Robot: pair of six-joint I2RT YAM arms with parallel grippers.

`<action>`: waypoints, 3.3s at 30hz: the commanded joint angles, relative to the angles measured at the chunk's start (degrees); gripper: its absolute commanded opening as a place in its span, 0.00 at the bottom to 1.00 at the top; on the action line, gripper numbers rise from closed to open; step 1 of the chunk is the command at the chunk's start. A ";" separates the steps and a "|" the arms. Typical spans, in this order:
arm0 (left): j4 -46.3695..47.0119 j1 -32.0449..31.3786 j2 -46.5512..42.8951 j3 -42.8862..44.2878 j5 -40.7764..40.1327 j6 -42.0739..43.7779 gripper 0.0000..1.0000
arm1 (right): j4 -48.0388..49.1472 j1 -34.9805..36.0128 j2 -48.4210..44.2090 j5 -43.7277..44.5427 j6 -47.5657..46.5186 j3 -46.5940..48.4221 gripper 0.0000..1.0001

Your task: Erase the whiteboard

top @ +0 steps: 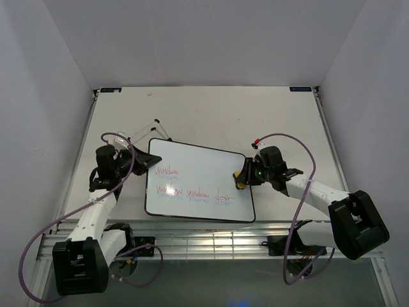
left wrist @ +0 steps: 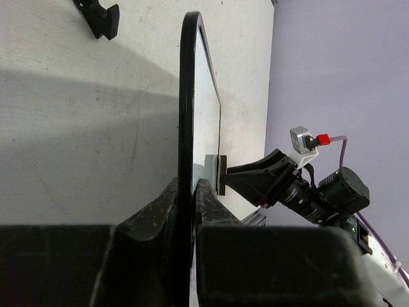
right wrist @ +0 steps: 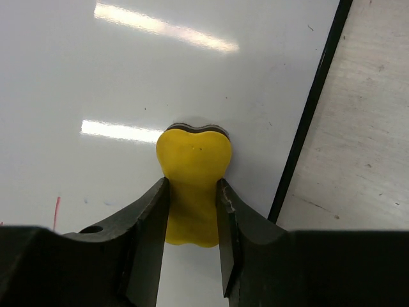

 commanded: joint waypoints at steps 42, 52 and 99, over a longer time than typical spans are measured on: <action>-5.86 -0.26 0.24 4.53 -9.26 3.92 0.00 | -20.09 0.24 -2.07 6.24 -0.23 -1.07 0.26; -2.62 -0.26 0.06 1.81 -6.71 0.50 0.00 | -14.74 14.71 3.37 1.14 2.49 13.68 0.25; -0.94 -1.05 -2.84 3.12 -2.40 -0.04 0.00 | -31.00 35.82 38.98 5.71 -10.25 72.50 0.24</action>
